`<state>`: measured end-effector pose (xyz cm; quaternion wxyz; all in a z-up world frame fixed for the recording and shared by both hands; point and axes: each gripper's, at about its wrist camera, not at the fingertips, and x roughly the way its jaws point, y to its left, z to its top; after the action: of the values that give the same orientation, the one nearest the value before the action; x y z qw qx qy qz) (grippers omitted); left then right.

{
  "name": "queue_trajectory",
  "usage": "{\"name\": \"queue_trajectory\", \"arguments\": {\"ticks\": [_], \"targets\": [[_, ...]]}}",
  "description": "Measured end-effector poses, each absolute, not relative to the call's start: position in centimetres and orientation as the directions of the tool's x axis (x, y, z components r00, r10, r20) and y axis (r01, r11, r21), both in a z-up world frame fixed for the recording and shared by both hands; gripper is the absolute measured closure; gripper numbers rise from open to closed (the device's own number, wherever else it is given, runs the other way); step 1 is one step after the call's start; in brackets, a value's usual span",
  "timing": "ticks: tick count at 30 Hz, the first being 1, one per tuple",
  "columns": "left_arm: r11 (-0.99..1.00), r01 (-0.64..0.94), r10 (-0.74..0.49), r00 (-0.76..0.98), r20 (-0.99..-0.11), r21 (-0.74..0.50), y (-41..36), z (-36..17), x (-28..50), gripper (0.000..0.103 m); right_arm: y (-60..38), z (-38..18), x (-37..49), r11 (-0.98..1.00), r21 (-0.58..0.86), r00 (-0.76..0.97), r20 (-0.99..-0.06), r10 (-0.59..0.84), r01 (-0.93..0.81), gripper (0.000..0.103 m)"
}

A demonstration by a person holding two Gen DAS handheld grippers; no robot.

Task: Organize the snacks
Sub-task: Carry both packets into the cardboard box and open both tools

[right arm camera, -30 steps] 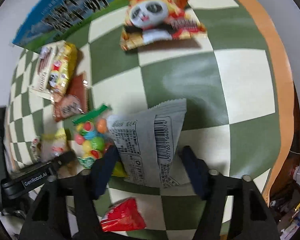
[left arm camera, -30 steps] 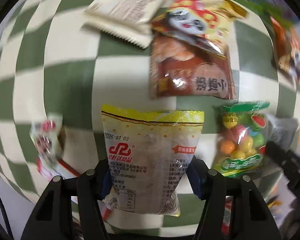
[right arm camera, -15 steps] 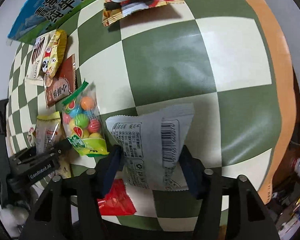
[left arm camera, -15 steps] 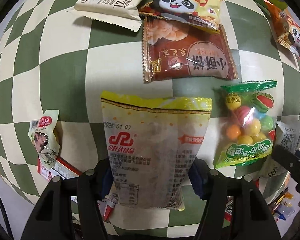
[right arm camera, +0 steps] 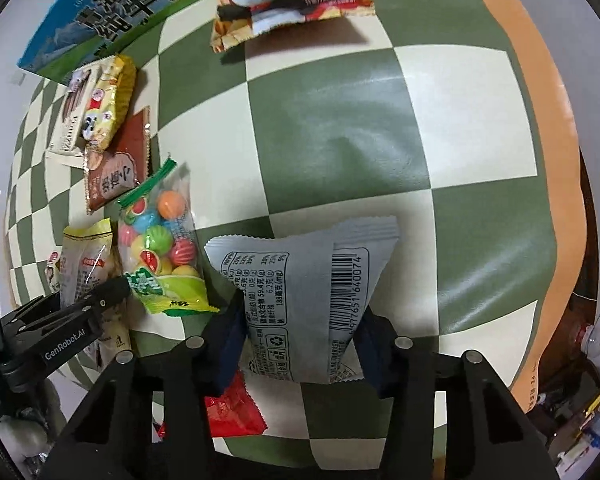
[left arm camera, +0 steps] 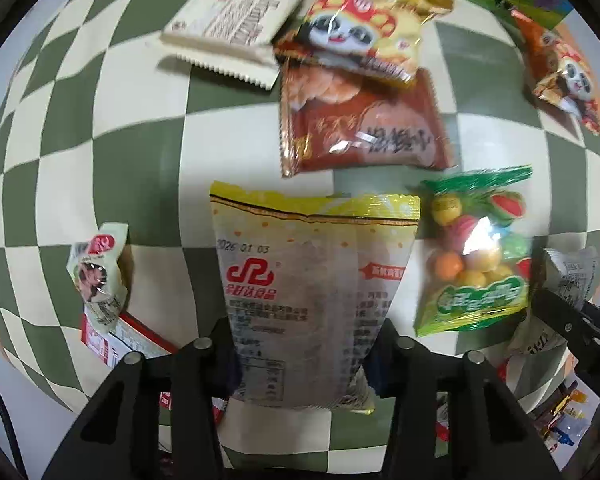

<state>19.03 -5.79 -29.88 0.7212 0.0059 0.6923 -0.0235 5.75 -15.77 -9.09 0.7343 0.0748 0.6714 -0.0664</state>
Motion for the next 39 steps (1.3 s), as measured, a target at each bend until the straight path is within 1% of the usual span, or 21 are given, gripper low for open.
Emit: {"name": "queue_trajectory", "arguments": {"ticks": [6, 8, 13, 18, 20, 23, 26, 30, 34, 39], "targets": [[0.997, 0.071, -0.047, 0.117, -0.992, -0.039, -5.5, -25.8, 19.6, 0.061, -15.5, -6.8, 5.9, 0.981, 0.061, 0.138, -0.99, 0.035, 0.186, 0.054], [0.995, 0.073, -0.071, 0.143, -0.987, -0.061, -5.3, -23.9, 20.0, 0.061, -15.4, -5.5, 6.1, 0.981, 0.079, 0.164, -0.985, 0.049, 0.18, 0.054], [0.989, 0.07, -0.145, 0.23, -0.962, -0.132, -4.1, -18.2, 22.5, 0.061, -14.6, -0.1, 7.3, 0.978, 0.153, 0.248, -0.962, 0.114, 0.144, 0.054], [0.978, 0.088, -0.209, 0.315, -0.926, -0.191, -4.0, -11.6, 27.4, 0.061, -13.6, 5.3, 11.3, 0.967, 0.235, 0.331, -0.924, 0.191, 0.096, 0.054], [0.976, 0.098, -0.217, 0.344, -0.913, -0.195, -3.5, -9.4, 30.0, 0.061, -13.4, 7.7, 13.8, 0.962, 0.263, 0.367, -0.904, 0.219, 0.072, 0.054], [0.976, 0.11, -0.215, 0.361, -0.907, -0.188, -3.3, -7.5, 34.3, 0.061, -12.5, 10.0, 17.5, 0.962, 0.269, 0.407, -0.884, 0.229, 0.043, 0.054], [0.978, 0.103, -0.204, 0.335, -0.92, -0.18, -3.3, -7.6, 38.9, 0.061, -11.7, 12.3, 22.0, 0.974, 0.226, 0.45, -0.871, 0.198, 0.007, 0.054], [0.976, 0.086, -0.213, 0.235, -0.948, -0.198, -2.6, -9.8, 44.5, 0.061, -11.0, 12.6, 27.7, 0.979, 0.203, 0.426, -0.885, 0.185, -0.003, 0.054], [0.979, 0.045, -0.203, 0.098, -0.974, -0.2, -2.3, -14.1, 48.7, 0.061, -11.0, 10.7, 33.1, 0.987, 0.163, 0.361, -0.921, 0.149, 0.01, 0.054], [0.984, 0.019, -0.178, -0.012, -0.984, -0.179, -2.3, -19.0, 50.5, 0.061, -11.6, 6.3, 36.9, 0.99, 0.139, 0.25, -0.96, 0.127, 0.031, 0.054]]}}
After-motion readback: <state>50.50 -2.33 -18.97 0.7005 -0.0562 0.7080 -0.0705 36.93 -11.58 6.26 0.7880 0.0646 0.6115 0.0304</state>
